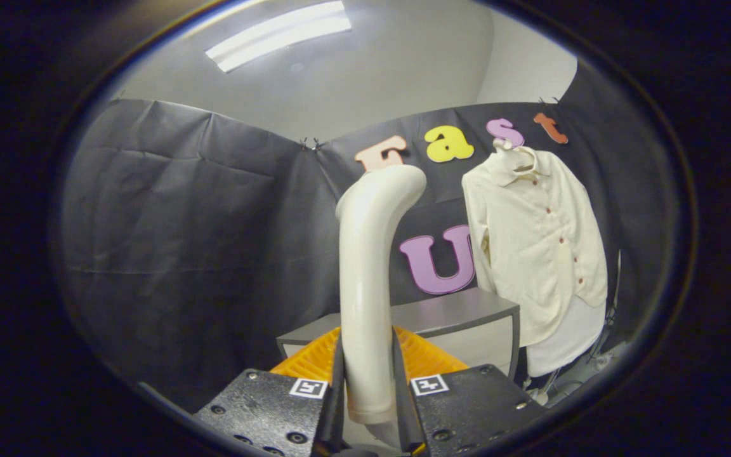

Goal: Iron the clothes twice with a garment steamer, once on the left side and once on the right side.

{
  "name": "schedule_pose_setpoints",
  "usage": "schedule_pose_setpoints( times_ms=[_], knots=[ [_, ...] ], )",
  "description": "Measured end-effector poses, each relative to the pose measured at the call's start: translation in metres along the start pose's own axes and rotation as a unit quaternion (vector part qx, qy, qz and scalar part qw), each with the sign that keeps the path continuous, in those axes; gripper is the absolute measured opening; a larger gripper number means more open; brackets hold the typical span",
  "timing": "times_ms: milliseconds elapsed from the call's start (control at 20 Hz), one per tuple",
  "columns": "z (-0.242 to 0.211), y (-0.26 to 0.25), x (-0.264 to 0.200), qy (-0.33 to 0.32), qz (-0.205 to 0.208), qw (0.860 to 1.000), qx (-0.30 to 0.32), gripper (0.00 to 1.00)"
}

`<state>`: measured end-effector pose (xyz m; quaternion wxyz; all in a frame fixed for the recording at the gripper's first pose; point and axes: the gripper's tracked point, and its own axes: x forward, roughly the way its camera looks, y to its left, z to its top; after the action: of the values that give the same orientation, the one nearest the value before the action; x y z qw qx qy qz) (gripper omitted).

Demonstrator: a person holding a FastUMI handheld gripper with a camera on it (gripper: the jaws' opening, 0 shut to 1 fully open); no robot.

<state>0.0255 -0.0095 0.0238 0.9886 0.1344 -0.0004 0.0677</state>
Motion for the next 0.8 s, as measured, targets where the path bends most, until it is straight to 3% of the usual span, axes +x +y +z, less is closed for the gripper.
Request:
schedule_pose_setpoints(
  times_ms=[800],
  knots=[
    [-0.001, 0.029, -0.006, 0.002, -0.004, 0.999, -0.033, 0.33]
  ],
)
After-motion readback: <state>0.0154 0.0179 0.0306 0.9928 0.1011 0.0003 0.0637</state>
